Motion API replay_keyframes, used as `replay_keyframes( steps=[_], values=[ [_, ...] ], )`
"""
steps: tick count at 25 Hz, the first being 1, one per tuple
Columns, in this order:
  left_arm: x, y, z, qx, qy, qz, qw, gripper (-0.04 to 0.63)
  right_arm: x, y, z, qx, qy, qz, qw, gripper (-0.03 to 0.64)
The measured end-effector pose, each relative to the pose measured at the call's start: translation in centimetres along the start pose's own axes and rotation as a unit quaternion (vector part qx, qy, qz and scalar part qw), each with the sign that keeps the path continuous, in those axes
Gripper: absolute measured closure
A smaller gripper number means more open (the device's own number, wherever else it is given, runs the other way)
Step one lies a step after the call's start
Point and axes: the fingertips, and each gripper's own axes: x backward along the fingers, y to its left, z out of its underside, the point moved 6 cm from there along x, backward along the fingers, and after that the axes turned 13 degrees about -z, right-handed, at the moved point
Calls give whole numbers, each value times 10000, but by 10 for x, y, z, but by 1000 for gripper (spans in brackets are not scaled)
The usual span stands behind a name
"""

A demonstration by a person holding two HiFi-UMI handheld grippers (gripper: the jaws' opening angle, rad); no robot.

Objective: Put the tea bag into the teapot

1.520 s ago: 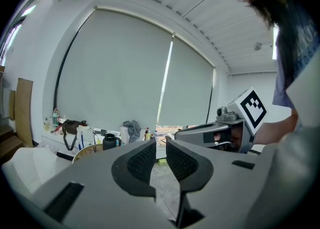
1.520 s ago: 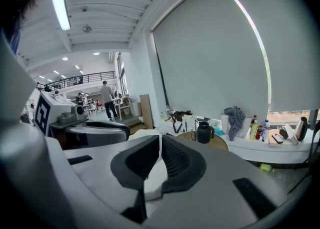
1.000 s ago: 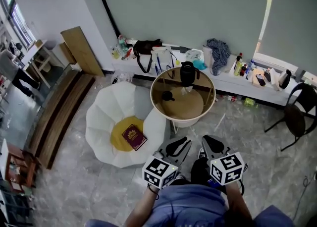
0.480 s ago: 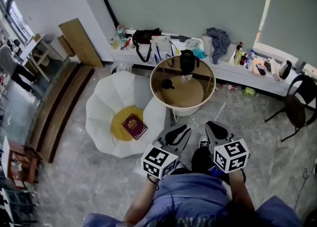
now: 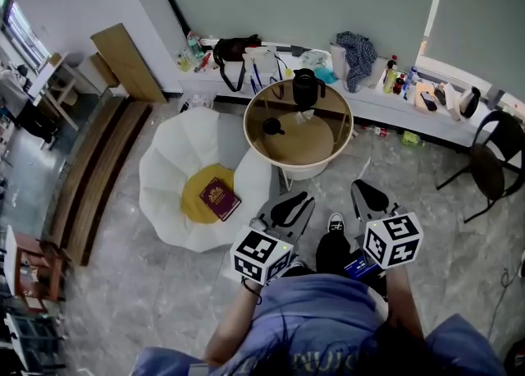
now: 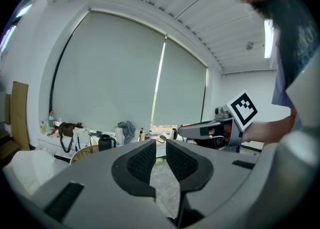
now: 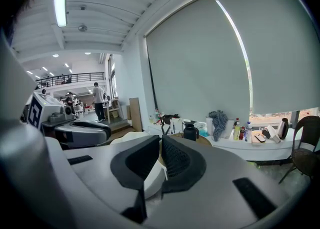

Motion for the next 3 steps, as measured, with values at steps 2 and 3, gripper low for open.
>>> replay_keyframes(
  steps=[2,3],
  values=[
    [-1,0,1,-12,14,-4,10000,538,5,-8,-1,-27,-59,106,9999,588],
    [-1,-1,2,-17,23,-5,10000,538,8,-12,-1,-42,-88,158,9998,588]
  ],
)
